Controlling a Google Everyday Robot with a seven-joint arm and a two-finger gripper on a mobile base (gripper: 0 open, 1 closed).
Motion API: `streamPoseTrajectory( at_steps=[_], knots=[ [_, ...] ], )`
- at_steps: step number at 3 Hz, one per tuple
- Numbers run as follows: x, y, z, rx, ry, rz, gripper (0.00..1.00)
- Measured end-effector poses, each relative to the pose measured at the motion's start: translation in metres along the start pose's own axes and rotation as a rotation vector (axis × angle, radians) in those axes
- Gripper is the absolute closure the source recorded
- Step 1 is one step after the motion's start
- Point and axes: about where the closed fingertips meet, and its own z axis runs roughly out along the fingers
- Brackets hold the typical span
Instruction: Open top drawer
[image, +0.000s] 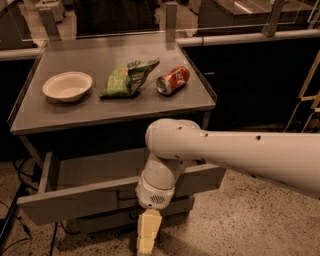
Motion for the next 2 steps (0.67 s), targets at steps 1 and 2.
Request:
streamPoseTrajectory(
  at_steps=[1, 2],
  knots=[
    [-0.001, 0.004, 0.0, -0.008, -0.007, 0.007, 0.0],
    [0.002, 0.022, 0.003, -0.03, -0.019, 0.031, 0.0]
  ],
)
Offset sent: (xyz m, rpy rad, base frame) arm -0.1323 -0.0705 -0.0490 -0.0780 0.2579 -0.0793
